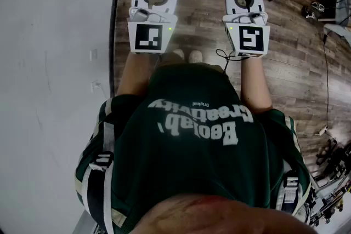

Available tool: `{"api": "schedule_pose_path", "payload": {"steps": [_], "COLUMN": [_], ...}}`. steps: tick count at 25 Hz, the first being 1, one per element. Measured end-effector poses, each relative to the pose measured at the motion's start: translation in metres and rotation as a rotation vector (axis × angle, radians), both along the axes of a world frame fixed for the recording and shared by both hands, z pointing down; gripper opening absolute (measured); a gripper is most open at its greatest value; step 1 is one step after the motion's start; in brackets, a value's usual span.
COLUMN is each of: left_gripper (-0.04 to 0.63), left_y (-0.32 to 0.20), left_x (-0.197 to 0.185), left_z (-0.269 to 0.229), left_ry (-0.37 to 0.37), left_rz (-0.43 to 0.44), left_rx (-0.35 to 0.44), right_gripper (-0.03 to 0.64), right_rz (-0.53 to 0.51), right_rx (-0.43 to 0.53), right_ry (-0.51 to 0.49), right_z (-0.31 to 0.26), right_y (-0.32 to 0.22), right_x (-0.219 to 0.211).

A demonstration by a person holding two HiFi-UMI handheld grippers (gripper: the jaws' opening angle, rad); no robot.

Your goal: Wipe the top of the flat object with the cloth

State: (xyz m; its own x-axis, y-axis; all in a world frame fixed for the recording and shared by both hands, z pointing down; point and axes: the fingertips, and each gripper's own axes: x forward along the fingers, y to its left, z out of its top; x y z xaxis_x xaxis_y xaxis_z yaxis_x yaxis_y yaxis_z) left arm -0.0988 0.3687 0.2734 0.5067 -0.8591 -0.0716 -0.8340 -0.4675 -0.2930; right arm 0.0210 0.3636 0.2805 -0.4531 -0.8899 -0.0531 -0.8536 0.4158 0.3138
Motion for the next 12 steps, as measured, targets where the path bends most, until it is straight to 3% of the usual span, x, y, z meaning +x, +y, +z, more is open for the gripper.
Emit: {"api": "schedule_pose_path", "payload": {"steps": [12], "left_gripper": [0.114], "left_y": [-0.0039], "left_x": [-0.0045], "left_z": [-0.0031], "left_ry": [0.015], "left_rz": [-0.018], "left_rx": [0.002], "right_gripper": [-0.006], "right_rz": [0.002], "right_rx": [0.003], "right_ry": [0.005], "right_z": [-0.0016], "right_y": [-0.0033], "right_x": [0.0013]}}
